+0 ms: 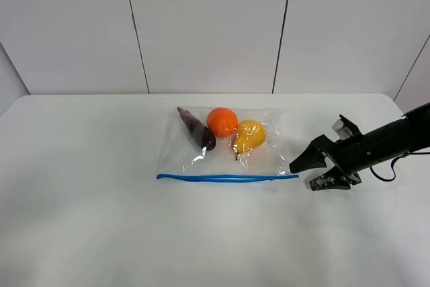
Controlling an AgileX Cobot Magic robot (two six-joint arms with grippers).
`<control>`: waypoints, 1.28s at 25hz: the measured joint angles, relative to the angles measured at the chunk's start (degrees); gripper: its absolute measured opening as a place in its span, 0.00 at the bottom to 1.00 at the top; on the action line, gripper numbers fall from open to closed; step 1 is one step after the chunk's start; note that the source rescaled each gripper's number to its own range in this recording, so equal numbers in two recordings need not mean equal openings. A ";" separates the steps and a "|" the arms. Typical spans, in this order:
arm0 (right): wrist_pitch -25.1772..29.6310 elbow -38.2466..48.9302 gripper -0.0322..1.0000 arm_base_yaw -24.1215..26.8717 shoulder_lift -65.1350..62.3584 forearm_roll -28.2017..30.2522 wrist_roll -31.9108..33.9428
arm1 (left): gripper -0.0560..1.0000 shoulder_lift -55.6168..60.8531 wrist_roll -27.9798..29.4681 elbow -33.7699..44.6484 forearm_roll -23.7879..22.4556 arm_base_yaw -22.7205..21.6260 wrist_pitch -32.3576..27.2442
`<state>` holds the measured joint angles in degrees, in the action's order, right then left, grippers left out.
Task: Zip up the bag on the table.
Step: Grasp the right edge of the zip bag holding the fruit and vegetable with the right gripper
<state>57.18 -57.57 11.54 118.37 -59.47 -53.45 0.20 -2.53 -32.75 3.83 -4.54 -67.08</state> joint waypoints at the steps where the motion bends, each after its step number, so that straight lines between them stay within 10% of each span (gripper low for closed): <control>1: 0.07 -0.70 0.87 0.00 1.12 -0.48 -0.15 | 0.85 0.00 0.00 0.00 0.00 0.00 0.00; 21: 1.25 -3.48 0.86 -4.45 6.64 -8.82 -2.92 | 0.85 0.00 0.00 0.00 0.00 0.00 0.00; 32: 1.08 -3.48 0.54 -4.45 6.65 -9.66 -3.73 | 0.85 0.00 0.00 0.00 0.00 0.00 0.00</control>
<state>58.26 -61.05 7.09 125.02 -69.13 -57.18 0.20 -2.53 -32.75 3.83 -4.54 -67.08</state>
